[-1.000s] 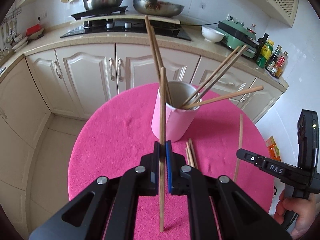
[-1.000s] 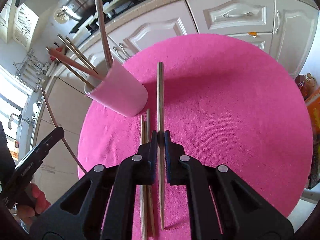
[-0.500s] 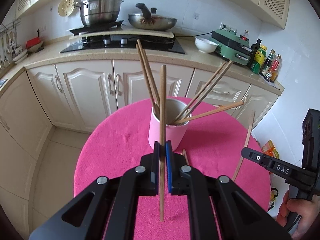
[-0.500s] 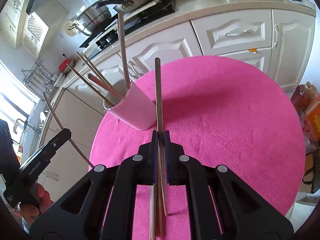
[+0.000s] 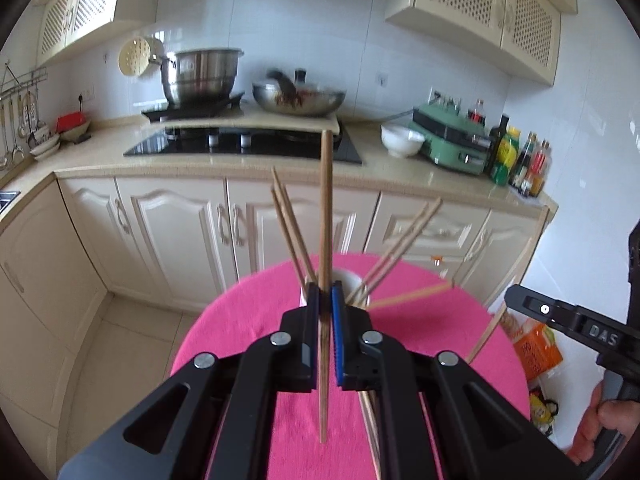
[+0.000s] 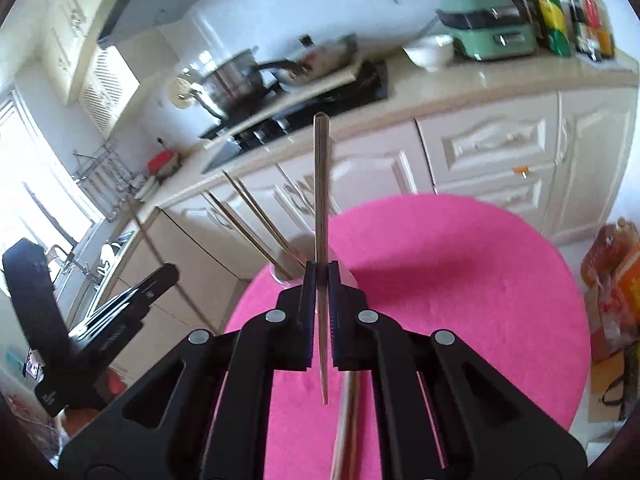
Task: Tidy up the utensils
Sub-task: 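Lift a chopstick with the right tool while the left tool lifts another, then lower both chopsticks into the pink cup and open both tools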
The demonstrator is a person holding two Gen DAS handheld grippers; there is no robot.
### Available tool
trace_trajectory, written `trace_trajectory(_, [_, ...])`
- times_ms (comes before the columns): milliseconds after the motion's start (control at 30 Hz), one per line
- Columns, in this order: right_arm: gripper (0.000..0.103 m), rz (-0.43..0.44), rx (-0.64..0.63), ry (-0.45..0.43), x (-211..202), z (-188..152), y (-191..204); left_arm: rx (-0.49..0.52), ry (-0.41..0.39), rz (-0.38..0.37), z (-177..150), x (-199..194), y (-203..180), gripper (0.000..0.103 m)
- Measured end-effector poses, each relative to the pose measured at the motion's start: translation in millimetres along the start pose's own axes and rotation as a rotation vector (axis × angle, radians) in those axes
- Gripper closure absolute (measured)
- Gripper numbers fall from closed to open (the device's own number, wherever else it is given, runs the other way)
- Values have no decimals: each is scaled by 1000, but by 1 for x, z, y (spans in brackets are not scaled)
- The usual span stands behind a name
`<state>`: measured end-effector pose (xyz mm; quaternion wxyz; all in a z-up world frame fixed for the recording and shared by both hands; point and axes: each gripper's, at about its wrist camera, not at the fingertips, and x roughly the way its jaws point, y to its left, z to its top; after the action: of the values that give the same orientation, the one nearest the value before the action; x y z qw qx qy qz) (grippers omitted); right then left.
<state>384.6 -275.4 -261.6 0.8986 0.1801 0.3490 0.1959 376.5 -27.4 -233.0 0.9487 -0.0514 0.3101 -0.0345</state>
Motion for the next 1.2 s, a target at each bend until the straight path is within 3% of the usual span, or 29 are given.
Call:
trace_trajectory(267, [97,57,-65,-83,3,42,32,-66,-168,-18,49,4,10,97])
trace_trajectory(567, [97,81,-116,-133,34,72,49,-131,-252,-41,75,39,13,97])
trace_trajectory(900, [97,29,-155,-177,58,78,51,-159,-207,-35,55,91,19,97])
trace_trajectory(1200, [97,23,-182,-152,73,74,51,-121,-159,-26,34,106,14,97])
